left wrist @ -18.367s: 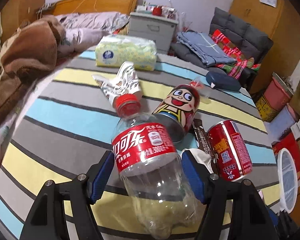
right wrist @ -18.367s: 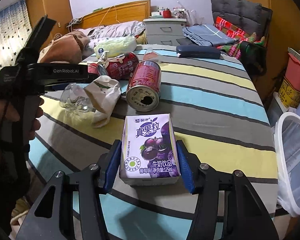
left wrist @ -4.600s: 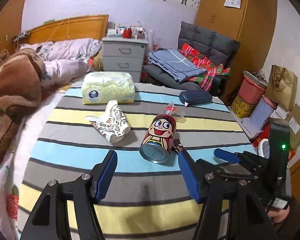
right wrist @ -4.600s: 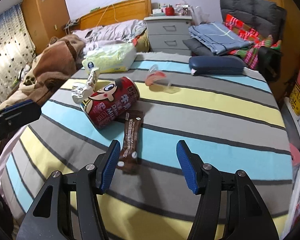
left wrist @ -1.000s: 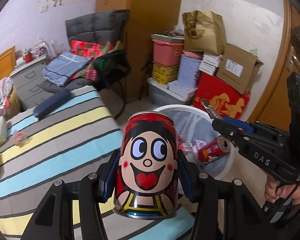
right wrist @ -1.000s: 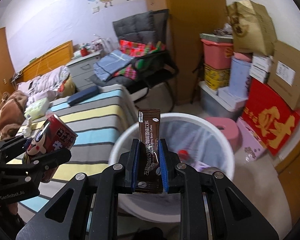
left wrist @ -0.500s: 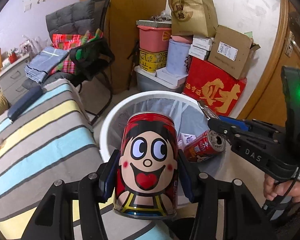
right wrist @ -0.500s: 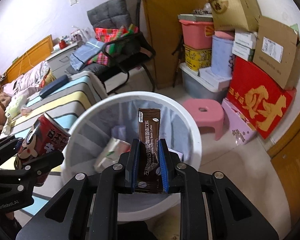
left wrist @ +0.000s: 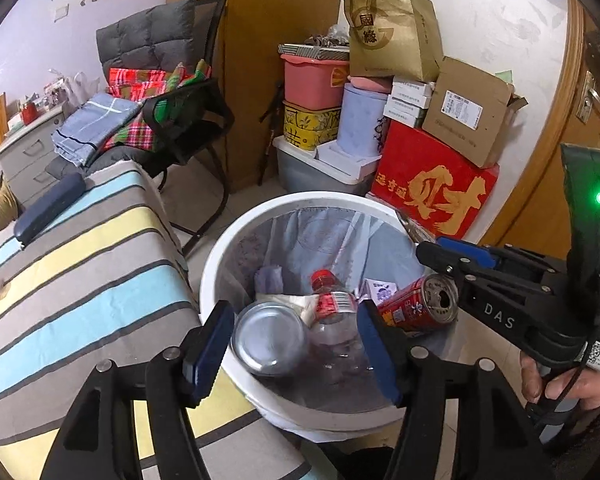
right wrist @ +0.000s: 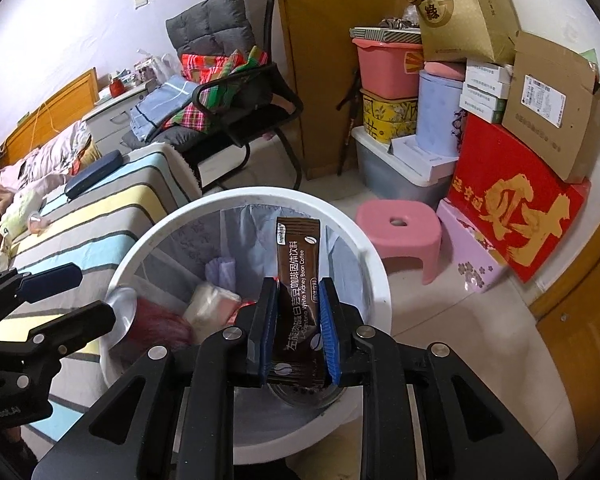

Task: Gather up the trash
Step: 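Open the left tool to drop the can into the bin while the right drops the packet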

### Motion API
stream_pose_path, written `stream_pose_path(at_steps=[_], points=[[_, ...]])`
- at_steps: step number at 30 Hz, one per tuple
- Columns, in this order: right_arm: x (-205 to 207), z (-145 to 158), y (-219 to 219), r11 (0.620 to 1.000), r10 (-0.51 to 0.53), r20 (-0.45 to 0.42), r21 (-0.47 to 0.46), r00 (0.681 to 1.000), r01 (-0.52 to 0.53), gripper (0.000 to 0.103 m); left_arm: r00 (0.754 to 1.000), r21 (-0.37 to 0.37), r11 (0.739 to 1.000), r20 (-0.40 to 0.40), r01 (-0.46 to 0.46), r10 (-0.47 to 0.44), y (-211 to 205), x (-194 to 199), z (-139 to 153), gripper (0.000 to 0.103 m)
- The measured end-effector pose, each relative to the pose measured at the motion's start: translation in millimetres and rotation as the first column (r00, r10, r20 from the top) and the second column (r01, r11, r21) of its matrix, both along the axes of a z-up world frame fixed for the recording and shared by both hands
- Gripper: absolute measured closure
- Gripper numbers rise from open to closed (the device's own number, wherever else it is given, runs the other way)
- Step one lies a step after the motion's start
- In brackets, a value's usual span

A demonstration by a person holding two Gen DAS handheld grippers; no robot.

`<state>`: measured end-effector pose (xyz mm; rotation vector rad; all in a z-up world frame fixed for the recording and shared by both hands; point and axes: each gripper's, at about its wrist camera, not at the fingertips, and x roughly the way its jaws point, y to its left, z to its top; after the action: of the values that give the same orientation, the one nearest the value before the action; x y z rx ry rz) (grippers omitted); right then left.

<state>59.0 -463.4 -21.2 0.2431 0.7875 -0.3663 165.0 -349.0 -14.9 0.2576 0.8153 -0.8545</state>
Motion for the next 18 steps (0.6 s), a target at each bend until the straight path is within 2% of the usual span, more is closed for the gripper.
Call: stream_pose_path(at_steps=[1, 3, 5, 18], points=[[0.1, 0.2, -0.1, 1.000, 0.001, 0.000, 0.000, 1.000, -0.001, 0.076, 1.000, 0.002, 1.000, 0.006, -0.008, 0.008, 1.5, 0.2, 0.7, 0.034], [-0.9, 1.8, 1.8, 1.000, 0.000, 0.004, -0.006, 1.000, 0.000, 0.062, 1.000, -0.004, 1.000, 0.001, -0.015, 0.015, 4.7, 0.9, 2.4, 0.034], [-1.2, 3.7, 2.7, 1.000, 0.001, 0.011, -0.006, 1.000, -0.001, 0.056, 1.000, -0.015, 1.000, 0.001, -0.021, 0.021, 9.0, 1.2, 4.9, 0.034], [-2.5, 15.1, 17.2, 1.000, 0.001, 0.045, -0.015, 0.999, -0.001, 0.056, 0.998, -0.044, 0.997, 0.017, -0.064, 0.065, 42.5, -3.2, 19.4, 0.034]])
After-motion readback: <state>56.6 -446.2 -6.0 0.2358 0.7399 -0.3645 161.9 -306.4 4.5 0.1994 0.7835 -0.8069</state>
